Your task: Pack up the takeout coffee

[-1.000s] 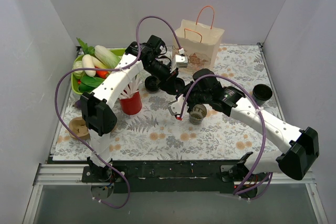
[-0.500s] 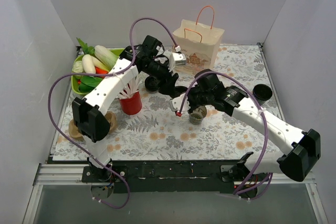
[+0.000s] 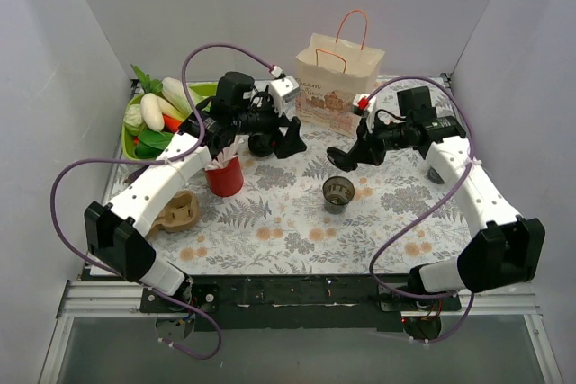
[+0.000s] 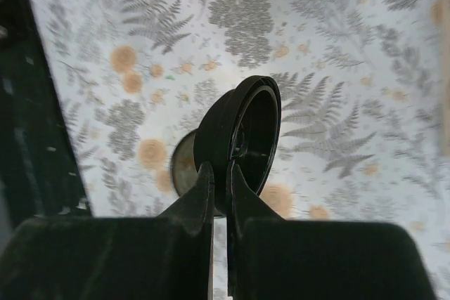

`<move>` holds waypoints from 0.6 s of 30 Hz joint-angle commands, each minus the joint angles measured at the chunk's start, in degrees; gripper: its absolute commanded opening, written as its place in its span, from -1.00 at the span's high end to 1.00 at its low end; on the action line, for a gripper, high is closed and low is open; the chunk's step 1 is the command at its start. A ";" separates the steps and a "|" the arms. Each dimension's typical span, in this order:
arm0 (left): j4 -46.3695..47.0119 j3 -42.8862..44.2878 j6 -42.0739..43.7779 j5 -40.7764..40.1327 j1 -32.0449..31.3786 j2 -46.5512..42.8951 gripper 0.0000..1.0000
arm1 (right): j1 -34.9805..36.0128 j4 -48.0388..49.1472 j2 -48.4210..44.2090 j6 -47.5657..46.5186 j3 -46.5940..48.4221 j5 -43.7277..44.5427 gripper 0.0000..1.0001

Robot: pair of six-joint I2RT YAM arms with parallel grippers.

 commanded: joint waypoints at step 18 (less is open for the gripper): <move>14.93 -5.02 -9.71 3.96 -3.44 10.54 -0.72 | -14.64 22.43 9.51 54.31 -17.46 -32.75 0.97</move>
